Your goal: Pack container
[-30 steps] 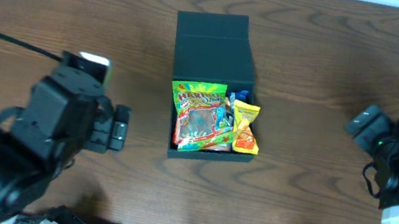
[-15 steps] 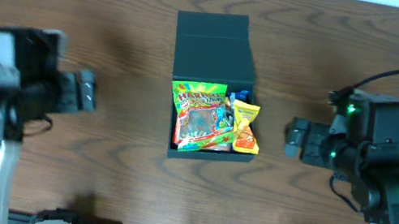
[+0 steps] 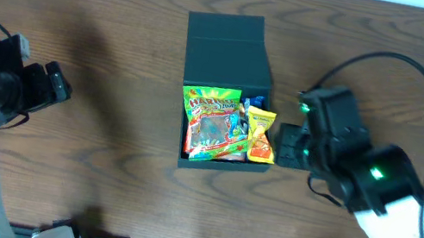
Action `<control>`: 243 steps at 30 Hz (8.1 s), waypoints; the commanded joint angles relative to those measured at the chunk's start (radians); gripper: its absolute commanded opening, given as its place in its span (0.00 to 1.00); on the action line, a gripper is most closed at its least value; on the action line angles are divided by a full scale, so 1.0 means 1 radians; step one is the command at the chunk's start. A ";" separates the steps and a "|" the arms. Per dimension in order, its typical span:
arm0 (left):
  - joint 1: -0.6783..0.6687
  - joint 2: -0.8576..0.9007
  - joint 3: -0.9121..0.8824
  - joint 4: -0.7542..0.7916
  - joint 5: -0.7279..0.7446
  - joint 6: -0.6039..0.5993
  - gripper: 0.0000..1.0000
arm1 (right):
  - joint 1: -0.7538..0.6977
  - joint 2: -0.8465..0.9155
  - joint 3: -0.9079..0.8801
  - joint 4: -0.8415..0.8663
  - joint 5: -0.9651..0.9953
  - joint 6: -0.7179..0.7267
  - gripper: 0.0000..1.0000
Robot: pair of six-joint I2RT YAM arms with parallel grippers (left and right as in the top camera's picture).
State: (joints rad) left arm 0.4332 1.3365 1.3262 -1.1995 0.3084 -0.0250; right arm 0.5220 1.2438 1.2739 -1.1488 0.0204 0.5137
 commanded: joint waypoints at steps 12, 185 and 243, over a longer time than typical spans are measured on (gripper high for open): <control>0.006 0.038 0.003 -0.003 -0.013 0.011 0.95 | 0.029 0.295 -0.015 0.157 0.051 0.043 0.37; 0.006 0.038 0.003 -0.003 -0.013 0.011 0.95 | -0.026 0.655 -0.041 0.939 -0.318 -0.039 0.01; 0.006 0.038 0.003 -0.003 -0.013 0.011 0.95 | -0.072 0.277 -0.041 0.468 0.078 -0.086 0.02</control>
State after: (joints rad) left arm 0.4351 1.3712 1.3262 -1.1995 0.3073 -0.0250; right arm 0.4828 1.5246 1.2331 -0.6235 0.0181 0.4305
